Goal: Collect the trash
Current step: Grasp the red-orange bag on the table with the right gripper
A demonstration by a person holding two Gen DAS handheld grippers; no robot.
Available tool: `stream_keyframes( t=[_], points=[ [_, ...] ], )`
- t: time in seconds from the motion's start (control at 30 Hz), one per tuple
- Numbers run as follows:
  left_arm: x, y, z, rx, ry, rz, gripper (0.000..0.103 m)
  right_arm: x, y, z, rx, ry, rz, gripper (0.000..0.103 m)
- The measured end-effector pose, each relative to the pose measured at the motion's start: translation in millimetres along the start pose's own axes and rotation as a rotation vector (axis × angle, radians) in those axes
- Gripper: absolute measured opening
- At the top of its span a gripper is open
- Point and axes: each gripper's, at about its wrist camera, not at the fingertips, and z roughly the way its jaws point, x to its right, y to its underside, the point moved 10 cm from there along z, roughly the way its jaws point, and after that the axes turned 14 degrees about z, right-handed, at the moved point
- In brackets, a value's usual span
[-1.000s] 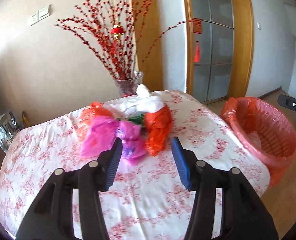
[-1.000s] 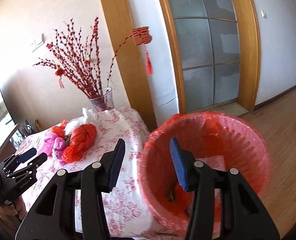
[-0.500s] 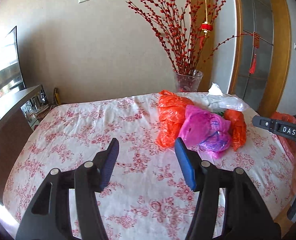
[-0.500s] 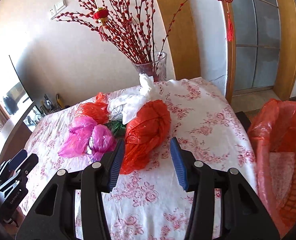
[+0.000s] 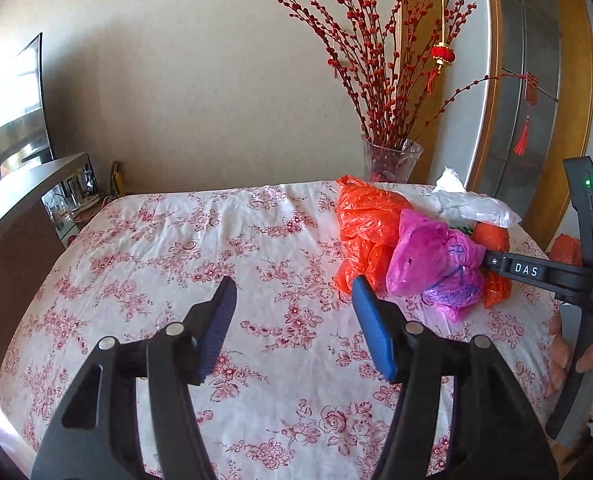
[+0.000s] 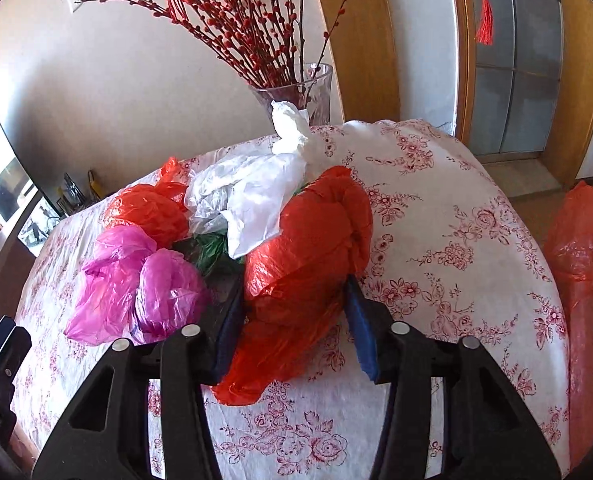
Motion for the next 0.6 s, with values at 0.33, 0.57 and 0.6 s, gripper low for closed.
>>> stream_keyframes(
  t=[0.33, 0.57, 0.6],
  points=[
    [27.9, -12.2, 5.5, 0.000, 0.056, 0.017, 0.059, 24.0, 6.6, -24.8, 0.019, -0.006, -0.002, 0.032],
    [69.8, -33.4, 9.1, 0.020, 0.117, 0.053, 0.059, 68.9, 10.1, -57.1, 0.067, 0.062, 0.003, 0.032],
    [78.8, -36.6, 12.0, 0.016, 0.132, 0.057, 0.059, 74.5, 11.7, -61.5, 0.069, 0.066, 0.009, 0.032]
  ],
)
